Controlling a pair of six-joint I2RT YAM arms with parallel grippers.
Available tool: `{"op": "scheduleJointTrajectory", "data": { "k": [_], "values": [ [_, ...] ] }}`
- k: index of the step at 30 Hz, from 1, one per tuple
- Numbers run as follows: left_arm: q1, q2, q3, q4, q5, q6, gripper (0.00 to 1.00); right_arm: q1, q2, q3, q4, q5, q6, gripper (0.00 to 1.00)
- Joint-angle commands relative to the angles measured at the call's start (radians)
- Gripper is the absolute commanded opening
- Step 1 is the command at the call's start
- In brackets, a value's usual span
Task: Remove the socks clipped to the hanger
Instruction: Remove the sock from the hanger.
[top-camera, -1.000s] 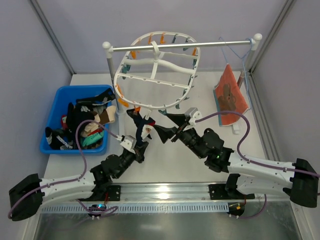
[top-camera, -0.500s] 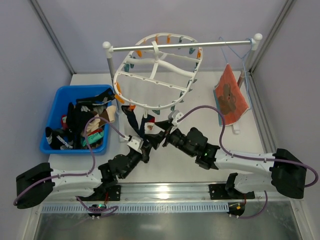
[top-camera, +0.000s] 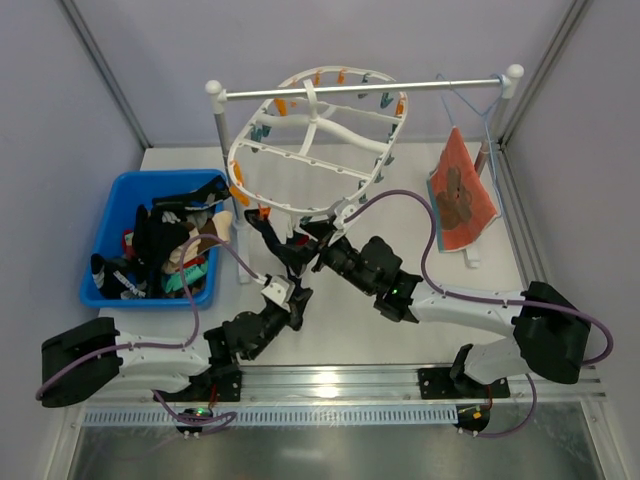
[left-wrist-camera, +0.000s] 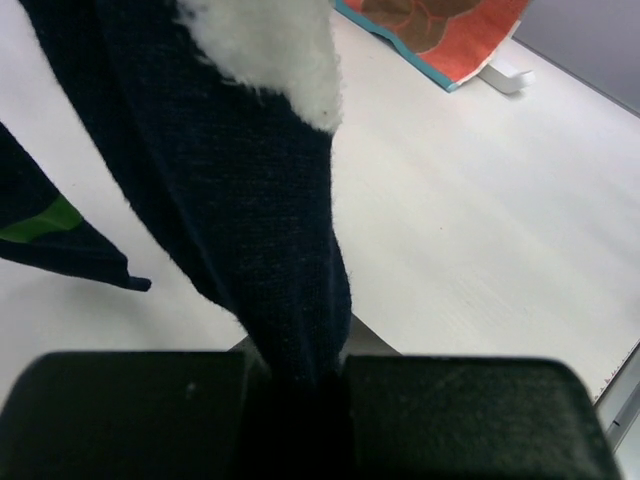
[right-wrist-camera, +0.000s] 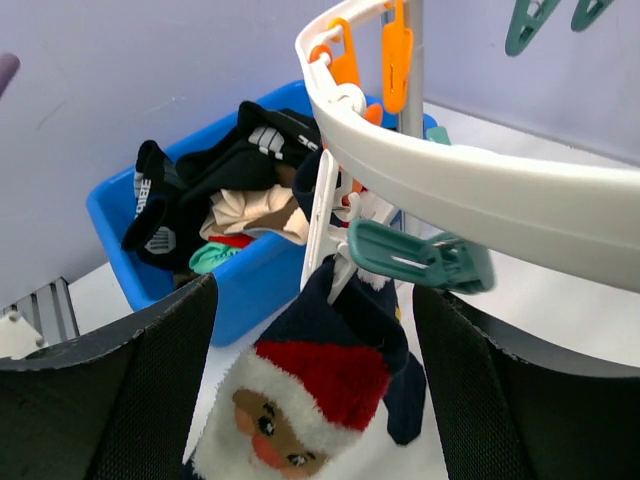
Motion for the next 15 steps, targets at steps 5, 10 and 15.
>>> {"op": "scheduleJointTrajectory", "data": {
  "k": [5,10,15],
  "values": [
    [-0.021,0.031,0.029,0.095,-0.031,0.019,0.00,-0.003,0.040,0.073,0.114,-0.013,-0.016,0.79],
    [-0.042,0.037,0.034,0.099,-0.025,0.022,0.00,-0.003,0.062,0.104,0.117,-0.026,-0.014,0.79],
    [-0.062,0.058,0.037,0.109,-0.032,0.027,0.00,0.000,0.073,0.120,0.140,-0.040,-0.019,0.80]
  ]
}}
